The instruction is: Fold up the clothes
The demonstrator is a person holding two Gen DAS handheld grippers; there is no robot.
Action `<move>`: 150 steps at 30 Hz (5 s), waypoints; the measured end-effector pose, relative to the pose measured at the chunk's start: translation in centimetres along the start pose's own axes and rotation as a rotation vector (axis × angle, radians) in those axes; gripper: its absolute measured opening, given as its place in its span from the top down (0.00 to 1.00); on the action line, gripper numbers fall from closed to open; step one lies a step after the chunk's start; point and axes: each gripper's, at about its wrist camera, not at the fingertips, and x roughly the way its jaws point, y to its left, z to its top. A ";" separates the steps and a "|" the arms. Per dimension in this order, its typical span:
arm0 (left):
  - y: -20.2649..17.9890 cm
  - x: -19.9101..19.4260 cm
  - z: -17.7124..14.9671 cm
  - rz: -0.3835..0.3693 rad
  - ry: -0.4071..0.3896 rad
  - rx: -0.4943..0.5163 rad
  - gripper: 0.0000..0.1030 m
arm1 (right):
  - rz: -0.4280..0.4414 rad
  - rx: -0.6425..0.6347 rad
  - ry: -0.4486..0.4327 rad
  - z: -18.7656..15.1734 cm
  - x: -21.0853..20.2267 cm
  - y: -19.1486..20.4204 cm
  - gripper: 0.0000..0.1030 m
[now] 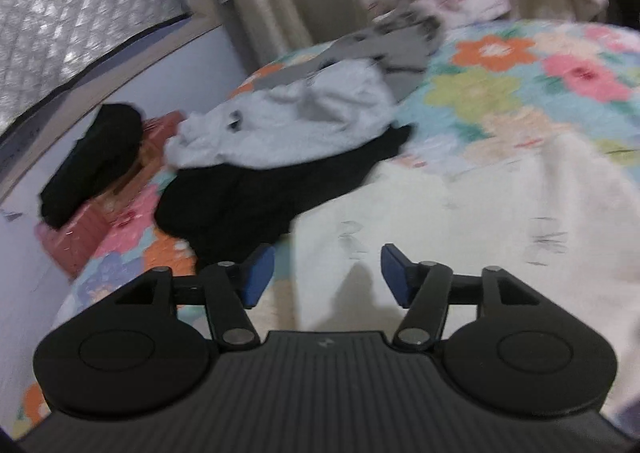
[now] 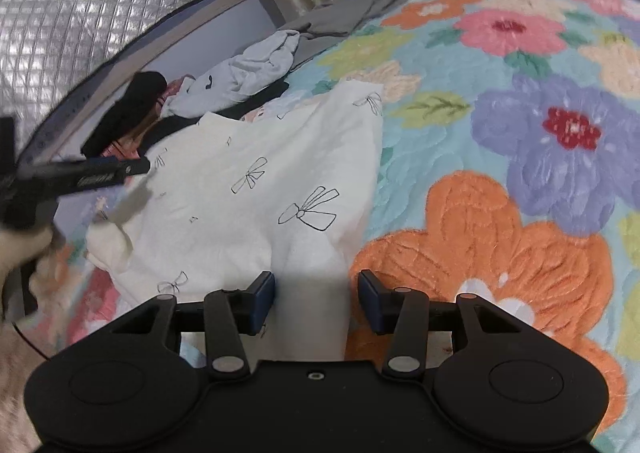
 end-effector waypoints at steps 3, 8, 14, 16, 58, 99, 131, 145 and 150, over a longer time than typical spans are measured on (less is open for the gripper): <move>-0.9 -2.1 -0.3 -0.189 -0.055 -0.003 0.41 | 0.080 0.051 -0.009 1.0 0.1 -0.5 0.81; -3.5 -4.3 -0.8 -0.439 -0.106 0.056 0.41 | 0.215 0.143 -0.039 3.8 -0.8 -0.7 0.82; -7.6 -7.4 -1.2 -0.573 -0.187 0.217 0.30 | 0.282 0.245 -0.004 7.3 -0.9 0.2 0.82; -8.5 -7.8 -1.5 -0.567 -0.203 0.248 0.26 | 0.302 0.270 -0.006 8.0 -0.8 0.9 0.82; -10.7 -9.0 -0.9 -0.794 -0.190 -0.075 0.86 | 0.169 0.396 -0.289 5.6 -8.6 -5.1 0.92; 0.1 -8.1 -4.0 -0.379 -0.079 -0.457 0.60 | 0.035 0.034 -0.140 3.3 -3.4 5.0 0.50; -4.7 -3.5 -4.6 -0.550 0.070 -0.414 0.54 | -0.272 -0.361 -0.028 6.7 0.4 1.2 0.69; -5.4 -1.1 -5.9 -0.444 0.129 -0.351 0.62 | -0.309 -0.370 -0.096 9.3 3.1 -0.4 1.00; -5.2 -1.0 -5.9 -0.447 0.128 -0.368 0.62 | -0.406 -0.442 -0.178 11.2 2.1 0.4 1.00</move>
